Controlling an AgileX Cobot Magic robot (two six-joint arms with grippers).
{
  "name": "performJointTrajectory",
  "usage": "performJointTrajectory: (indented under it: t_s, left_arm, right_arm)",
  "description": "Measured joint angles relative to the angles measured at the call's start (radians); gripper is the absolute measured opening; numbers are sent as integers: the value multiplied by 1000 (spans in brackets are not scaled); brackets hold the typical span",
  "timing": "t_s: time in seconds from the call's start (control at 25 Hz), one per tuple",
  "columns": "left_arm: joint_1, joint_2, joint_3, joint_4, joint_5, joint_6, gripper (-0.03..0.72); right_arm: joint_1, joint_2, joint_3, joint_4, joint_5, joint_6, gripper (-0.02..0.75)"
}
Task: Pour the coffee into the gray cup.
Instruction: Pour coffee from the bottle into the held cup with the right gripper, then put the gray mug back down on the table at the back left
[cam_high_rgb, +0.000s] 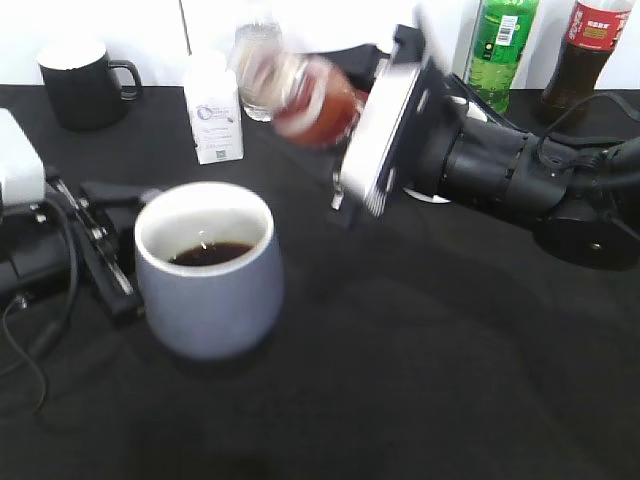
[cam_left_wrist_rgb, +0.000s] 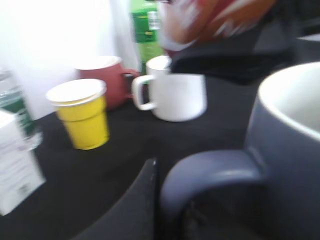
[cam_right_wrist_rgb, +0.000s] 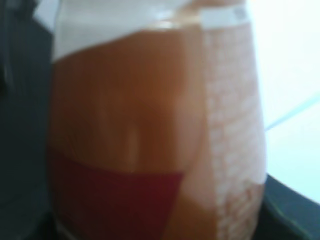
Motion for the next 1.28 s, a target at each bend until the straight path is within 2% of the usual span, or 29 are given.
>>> performJointTrajectory:
  t_s: [0.08,0.16,0.28,0.32,0.36,0.52,0.76,0.88,0.96,1.2,1.24,1.28]
  left_arm:
    - [0,0,0,-79,1,0,46]
    - [0,0,0,-207,17,56,46]
    - [6,6,0,-521,28,194,46]
    - [26,24,0,-597,-9,213,46]
    - [59,54,0,-628,-52,217,46]
    - [190,252,-68,-657,-56,221,46]
    - [218,550,-432,-701,-60,259,46]
    - [249,628,-564,-707,-59,262,46]
    - [249,634,-600,-703,-57,262,46]
    - [249,681,-607,-686,-74,252,50]
    - [249,682,-608,-686,-82,251,65]
    - [249,682,-608,-686,-92,251,113]
  right_arm:
    - [0,0,0,55,1,191,533]
    - [0,0,0,103,33,348,533]
    - [0,0,0,142,56,487,533]
    - [0,0,0,147,60,505,533]
    - [0,0,0,148,64,511,533]
    - [0,0,0,148,72,514,533]
    - [0,0,0,148,84,517,533]
    - [0,0,0,148,84,517,533]
    - [0,0,0,148,87,517,533]
    - [0,0,0,149,90,517,533]
    - [0,0,0,150,90,517,533]
    - [0,0,0,150,90,517,533]
